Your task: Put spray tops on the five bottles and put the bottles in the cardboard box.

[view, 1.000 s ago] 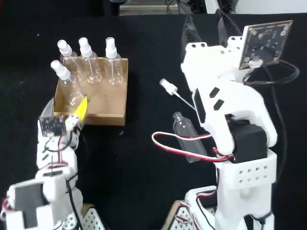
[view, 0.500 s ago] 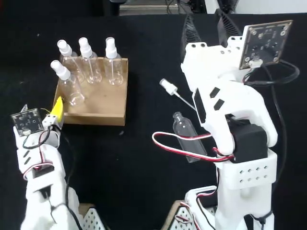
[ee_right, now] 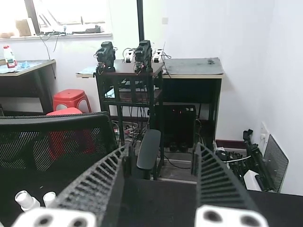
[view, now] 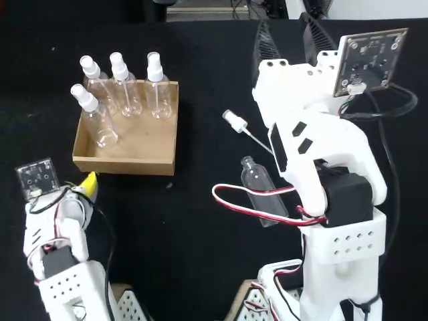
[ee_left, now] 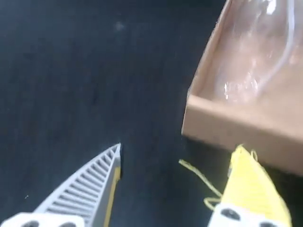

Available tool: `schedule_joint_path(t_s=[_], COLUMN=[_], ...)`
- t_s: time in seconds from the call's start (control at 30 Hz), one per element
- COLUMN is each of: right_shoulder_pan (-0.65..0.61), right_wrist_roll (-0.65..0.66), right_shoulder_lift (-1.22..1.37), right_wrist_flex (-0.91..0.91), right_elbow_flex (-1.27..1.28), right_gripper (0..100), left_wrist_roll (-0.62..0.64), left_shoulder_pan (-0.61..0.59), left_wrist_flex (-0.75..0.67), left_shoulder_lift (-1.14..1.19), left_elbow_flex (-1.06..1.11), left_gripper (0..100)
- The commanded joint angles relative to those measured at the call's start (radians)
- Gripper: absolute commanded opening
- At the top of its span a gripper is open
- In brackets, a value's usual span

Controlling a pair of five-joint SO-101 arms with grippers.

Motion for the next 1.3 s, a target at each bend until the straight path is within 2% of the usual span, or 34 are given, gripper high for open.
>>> schedule_joint_path(t_s=[0.0,0.2,0.27,0.4,0.53,0.67,0.8,1.13,1.27], right_shoulder_pan=[-0.012,-0.005,-0.005,-0.003,0.029,0.086,0.110,0.118,0.118], right_wrist_roll=[-0.002,0.012,0.064,0.201,0.230,0.241,0.341,0.351,0.347], right_shoulder_lift=[0.007,0.008,0.007,0.004,0.007,0.008,0.028,0.435,0.499], right_wrist_flex=[-0.014,-0.014,0.011,0.210,0.350,0.339,0.276,0.321,0.333], right_elbow_flex=[-0.041,-0.013,0.016,0.087,0.265,0.460,0.607,0.529,0.481], right_gripper=[18.4,18.4,18.4,18.4,18.4,18.4,18.7,18.8,18.8], left_wrist_roll=[-0.005,-0.003,0.003,-0.005,-0.008,-0.095,-0.126,-0.129,-0.129], left_shoulder_pan=[-0.022,-0.019,-0.018,0.018,0.117,0.130,0.131,0.134,0.134], left_wrist_flex=[0.244,0.281,0.284,0.361,0.407,0.414,0.443,0.443,0.443], left_shoulder_lift=[-0.215,-0.184,-0.178,-0.184,-0.184,-0.183,-0.184,-0.184,-0.184], left_elbow_flex=[0.007,0.007,0.007,0.007,0.008,0.008,0.008,0.008,0.008], left_gripper=[34,34,34,34,34,34,34,34,34])
